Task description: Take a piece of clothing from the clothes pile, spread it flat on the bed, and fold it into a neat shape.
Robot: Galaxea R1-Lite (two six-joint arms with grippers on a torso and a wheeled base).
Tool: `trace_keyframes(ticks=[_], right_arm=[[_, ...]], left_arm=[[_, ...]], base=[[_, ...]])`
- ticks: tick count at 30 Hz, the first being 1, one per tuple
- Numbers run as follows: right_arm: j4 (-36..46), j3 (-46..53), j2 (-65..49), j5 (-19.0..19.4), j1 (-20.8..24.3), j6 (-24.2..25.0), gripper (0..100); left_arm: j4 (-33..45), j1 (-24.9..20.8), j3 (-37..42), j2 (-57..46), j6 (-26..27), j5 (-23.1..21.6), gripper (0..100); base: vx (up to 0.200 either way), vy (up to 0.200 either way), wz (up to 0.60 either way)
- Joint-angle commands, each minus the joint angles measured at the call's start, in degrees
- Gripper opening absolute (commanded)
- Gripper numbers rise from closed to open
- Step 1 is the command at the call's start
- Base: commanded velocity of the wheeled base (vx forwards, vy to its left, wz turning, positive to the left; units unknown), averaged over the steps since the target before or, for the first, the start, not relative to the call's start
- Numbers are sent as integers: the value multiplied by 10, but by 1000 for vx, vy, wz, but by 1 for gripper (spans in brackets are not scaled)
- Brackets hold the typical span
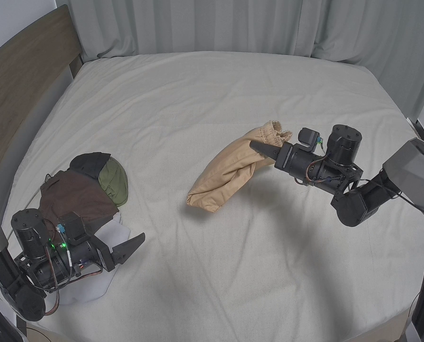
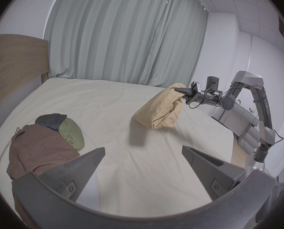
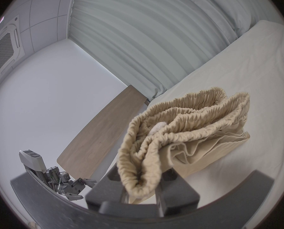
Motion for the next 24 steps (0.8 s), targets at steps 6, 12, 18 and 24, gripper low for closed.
trace_keyframes(ticks=[6, 12, 18, 24], right_arm=[[72, -103, 31, 0, -6, -1, 0], [135, -187, 45, 0, -8, 0, 0], [164, -256, 74, -1, -6, 1, 0], [167, -285, 92, -1, -11, 1, 0]], left_arm=[[-1, -1, 2, 1, 0, 0, 100], [-1, 0, 2, 3, -1, 0, 100], [-1, 0, 2, 1, -1, 0, 100], [-1, -1, 1, 5, -1, 0, 100]], base=[[0, 0, 0], [0, 0, 0], [0, 0, 0], [0, 0, 0]])
